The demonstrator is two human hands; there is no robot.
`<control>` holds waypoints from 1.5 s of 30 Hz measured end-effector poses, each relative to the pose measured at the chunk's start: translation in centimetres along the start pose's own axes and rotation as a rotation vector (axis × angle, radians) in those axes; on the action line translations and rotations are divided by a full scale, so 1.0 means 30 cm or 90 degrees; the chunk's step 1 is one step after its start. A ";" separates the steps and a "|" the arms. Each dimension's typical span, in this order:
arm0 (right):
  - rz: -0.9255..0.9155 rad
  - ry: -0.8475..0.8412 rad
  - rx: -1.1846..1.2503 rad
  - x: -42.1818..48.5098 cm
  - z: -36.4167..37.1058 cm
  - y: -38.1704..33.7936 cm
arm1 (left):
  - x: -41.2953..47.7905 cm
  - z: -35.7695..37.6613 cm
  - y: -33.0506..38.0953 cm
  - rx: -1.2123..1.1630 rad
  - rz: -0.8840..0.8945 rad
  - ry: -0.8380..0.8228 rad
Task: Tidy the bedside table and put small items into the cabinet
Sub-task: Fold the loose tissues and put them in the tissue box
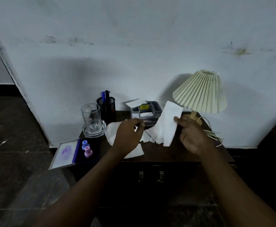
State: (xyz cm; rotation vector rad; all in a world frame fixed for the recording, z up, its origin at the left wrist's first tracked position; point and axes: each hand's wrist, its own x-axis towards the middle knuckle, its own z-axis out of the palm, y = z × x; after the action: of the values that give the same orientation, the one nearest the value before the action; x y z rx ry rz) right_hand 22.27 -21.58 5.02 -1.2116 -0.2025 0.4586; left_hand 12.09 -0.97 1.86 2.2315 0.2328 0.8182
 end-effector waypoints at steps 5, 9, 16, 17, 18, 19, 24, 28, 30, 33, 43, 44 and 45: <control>0.170 -0.077 0.233 -0.038 0.055 0.036 | 0.008 -0.001 0.136 -0.446 -0.311 -0.107; 0.203 -0.239 0.310 -0.051 0.097 0.047 | 0.003 0.001 0.153 -0.529 -0.418 -0.142; 0.156 -0.097 0.062 -0.037 0.104 0.101 | -0.018 -0.058 0.098 -0.617 -0.553 -0.057; 0.123 -0.044 -0.016 -0.028 0.102 0.112 | -0.021 -0.073 0.090 -0.638 -0.577 -0.077; 0.107 -0.014 -0.069 -0.023 0.101 0.122 | -0.023 -0.090 0.081 -0.661 -0.606 -0.107; 0.104 -0.002 -0.097 -0.020 0.102 0.128 | -0.025 -0.106 0.071 -0.682 -0.630 -0.140; 0.103 -0.043 -0.149 -0.017 0.110 0.126 | -0.024 -0.127 0.035 -0.657 -0.664 -0.180; 0.044 -0.026 -0.172 -0.009 0.130 0.125 | -0.027 -0.108 0.025 -0.598 -0.659 -0.091; -0.082 0.041 -0.295 0.003 0.132 0.115 | -0.023 -0.114 0.018 -0.594 -0.634 -0.022; -0.380 0.110 -0.587 0.086 0.168 0.062 | -0.017 -0.140 -0.010 -0.591 -0.644 0.105; -0.307 -0.145 -0.896 0.234 0.388 0.002 | -0.012 -0.313 -0.007 -0.299 -0.320 0.427; -0.300 -0.190 -0.940 0.213 0.383 0.049 | -0.004 -0.341 -0.006 -0.282 -0.289 0.459; -0.310 -0.208 -0.984 0.186 0.385 0.101 | 0.002 -0.367 -0.005 -0.278 -0.266 0.485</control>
State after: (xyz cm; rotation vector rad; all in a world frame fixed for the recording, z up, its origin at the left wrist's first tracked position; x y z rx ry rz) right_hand 22.04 -8.41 5.70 -2.4710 -1.2632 -0.0290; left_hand 5.31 5.57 7.58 1.3232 0.7665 1.2959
